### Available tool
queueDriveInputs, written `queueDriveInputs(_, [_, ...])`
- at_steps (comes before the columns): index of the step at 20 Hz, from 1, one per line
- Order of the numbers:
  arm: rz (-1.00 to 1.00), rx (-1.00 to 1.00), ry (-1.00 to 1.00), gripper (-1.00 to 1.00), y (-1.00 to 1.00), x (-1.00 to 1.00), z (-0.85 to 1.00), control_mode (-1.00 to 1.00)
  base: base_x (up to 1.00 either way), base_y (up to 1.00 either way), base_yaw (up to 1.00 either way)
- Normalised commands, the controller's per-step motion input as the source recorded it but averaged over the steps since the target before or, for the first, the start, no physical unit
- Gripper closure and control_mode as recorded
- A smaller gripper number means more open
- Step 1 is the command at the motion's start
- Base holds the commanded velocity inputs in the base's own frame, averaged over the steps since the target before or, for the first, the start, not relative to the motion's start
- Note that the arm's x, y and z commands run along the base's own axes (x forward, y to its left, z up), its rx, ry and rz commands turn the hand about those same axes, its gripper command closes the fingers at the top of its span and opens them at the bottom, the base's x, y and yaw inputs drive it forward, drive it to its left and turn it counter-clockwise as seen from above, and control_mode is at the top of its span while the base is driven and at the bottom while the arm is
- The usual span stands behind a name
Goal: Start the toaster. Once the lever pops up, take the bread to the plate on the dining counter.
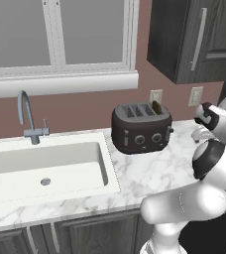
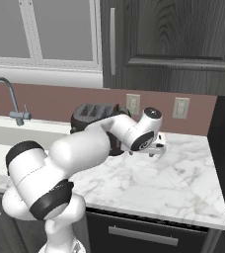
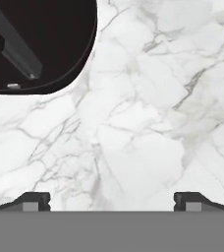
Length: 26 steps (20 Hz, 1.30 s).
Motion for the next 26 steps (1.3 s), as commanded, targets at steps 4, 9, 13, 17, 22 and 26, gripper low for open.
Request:
queueDriveInputs(4, [0.00, 0.00, 0.00, -1.00, 0.00, 0.19, -0.21, -1.00, 0.00, 0.00, 0.00])
queueDriveInputs(9, [0.00, 0.00, 0.00, -1.00, 0.00, 0.36, -0.15, -1.00, 0.00, 0.00, 0.00])
queueDriveInputs(13, [0.00, 0.01, 0.00, -1.00, 0.00, 0.33, 0.00, -1.00, 0.00, 0.00, 0.00])
queueDriveInputs(17, [0.00, 0.01, -0.02, -1.00, 0.00, 0.23, 0.15, -1.00, 0.00, 0.00, 0.00])
queueDriveInputs(22, [0.00, 0.00, 0.00, -1.00, 0.02, 0.29, 0.20, -1.00, 0.00, 0.00, 0.00])
queueDriveInputs(26, [0.00, 0.00, 0.00, -1.00, 0.11, 0.25, 0.10, -1.00, 0.00, 0.00, 0.00])
